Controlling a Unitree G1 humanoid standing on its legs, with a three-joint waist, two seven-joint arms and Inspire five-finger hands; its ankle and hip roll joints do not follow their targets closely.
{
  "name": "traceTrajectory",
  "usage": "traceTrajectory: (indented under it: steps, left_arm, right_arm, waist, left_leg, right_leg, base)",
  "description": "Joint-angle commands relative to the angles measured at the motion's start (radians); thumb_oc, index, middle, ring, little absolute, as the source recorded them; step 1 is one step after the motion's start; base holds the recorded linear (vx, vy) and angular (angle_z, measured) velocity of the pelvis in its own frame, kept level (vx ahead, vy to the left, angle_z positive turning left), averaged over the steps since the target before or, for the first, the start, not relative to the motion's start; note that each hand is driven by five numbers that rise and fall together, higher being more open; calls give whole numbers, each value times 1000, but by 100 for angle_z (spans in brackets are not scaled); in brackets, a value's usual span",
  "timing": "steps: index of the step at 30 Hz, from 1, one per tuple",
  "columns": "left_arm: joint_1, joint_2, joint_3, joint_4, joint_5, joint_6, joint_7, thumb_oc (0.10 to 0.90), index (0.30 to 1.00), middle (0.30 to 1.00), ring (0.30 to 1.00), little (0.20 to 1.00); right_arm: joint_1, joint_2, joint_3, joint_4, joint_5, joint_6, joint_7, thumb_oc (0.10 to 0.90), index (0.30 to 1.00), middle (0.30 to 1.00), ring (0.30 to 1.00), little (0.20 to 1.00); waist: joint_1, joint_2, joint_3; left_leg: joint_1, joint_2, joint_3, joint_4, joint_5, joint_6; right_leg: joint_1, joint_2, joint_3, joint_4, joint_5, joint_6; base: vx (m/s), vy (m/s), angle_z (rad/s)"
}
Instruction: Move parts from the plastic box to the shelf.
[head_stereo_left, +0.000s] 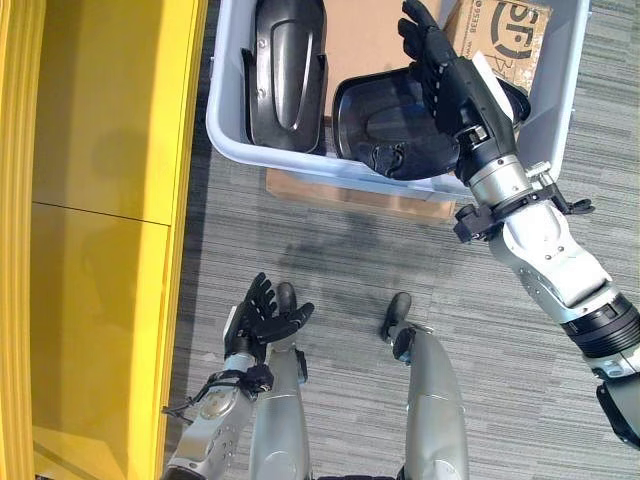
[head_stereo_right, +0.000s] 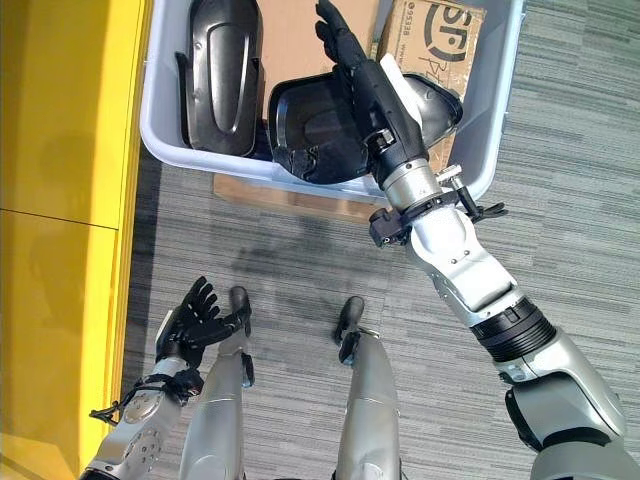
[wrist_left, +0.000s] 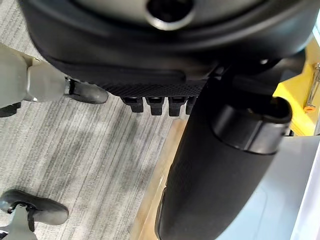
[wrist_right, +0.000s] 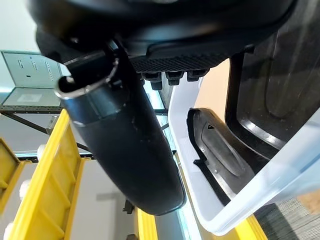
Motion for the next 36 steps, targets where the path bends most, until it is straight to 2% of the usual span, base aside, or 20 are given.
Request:
traceTrajectory:
  steps: [1,16,36]
  left_arm:
    - [70,11,30,-95,-18,-38,23,900,1000,1000,1000,1000]
    - [73,21,18,-118,-19,-29,44,900,1000,1000,1000,1000]
    - [70,19,0,-124,-28,-19,69,900,1000,1000,1000,1000]
  right_arm:
    - [-94,-66,-65,-115,71,-130,3,900,1000,1000,1000,1000]
    - [-30,-135,-70,-126,195,-123,3,900,1000,1000,1000,1000]
    - [34,-140,-133,-58,294,-118,-55,900,1000,1000,1000,1000]
  waist:
    - [-1,-23,-9]
    - [-12,-33,-9]
    - [-22,-36,-9]
  left_leg:
    - [69,29,-26,87,-159,-3]
    - [74,29,-23,87,-160,-5]
    - [77,25,-20,85,-164,-4]
  right_leg:
    - [56,24,91,-117,42,113]
    - [58,25,94,-124,50,118]
    - [61,25,95,-130,53,121]
  base:
    - [0,0,0]
    - [2,1,-2]
    - [0,0,0]
